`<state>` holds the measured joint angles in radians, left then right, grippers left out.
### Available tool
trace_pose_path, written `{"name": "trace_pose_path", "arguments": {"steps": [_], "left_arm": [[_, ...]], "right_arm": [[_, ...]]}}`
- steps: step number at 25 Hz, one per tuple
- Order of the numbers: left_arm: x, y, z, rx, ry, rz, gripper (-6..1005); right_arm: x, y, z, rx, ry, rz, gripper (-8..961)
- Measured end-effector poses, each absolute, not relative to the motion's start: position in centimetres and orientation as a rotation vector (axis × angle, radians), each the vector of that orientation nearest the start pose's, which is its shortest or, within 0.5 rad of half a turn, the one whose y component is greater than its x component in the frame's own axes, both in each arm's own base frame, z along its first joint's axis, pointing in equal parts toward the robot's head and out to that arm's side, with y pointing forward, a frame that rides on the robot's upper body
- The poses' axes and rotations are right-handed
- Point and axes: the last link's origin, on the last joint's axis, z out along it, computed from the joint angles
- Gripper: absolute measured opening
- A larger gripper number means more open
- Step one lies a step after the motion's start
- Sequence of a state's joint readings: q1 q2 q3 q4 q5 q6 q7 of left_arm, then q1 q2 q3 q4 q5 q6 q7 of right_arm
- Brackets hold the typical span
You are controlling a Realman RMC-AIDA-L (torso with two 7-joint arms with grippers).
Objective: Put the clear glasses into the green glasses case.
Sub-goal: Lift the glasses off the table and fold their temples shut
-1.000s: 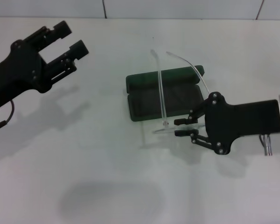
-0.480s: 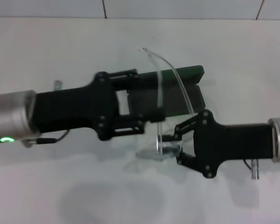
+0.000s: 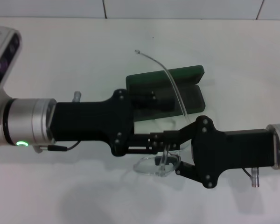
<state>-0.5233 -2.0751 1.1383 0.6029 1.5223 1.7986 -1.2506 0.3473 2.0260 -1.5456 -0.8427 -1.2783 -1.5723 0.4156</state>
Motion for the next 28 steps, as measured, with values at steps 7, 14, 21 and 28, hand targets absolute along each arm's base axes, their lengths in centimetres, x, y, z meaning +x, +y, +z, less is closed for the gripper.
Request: {"name": "trace_pose_path", "arguments": {"steps": [7, 14, 21, 28], "left_arm": [[-19.3, 28.9, -2.5, -3.036, -0.332, -1.183, 666], [-20.0, 29.2, -0.4, -2.897, -0.327, -1.285, 665], [-23.6, 29.7, 1.9, -2.585, -0.183, -1.209, 665], [-24.6, 28.5, -0.8, -2.457, 0.075, -1.103, 665]], "right_arm": [[18.8, 26.6, -4.1, -2.572, -0.986, 0.96, 126], [19.1, 26.2, -4.0, -2.579, -0.98, 0.971, 126], [18.1, 25.2, -2.2, -2.56, -0.899, 1.207, 126], [15.6, 27.4, -0.9, -2.618, -0.423, 1.543, 125]]}}
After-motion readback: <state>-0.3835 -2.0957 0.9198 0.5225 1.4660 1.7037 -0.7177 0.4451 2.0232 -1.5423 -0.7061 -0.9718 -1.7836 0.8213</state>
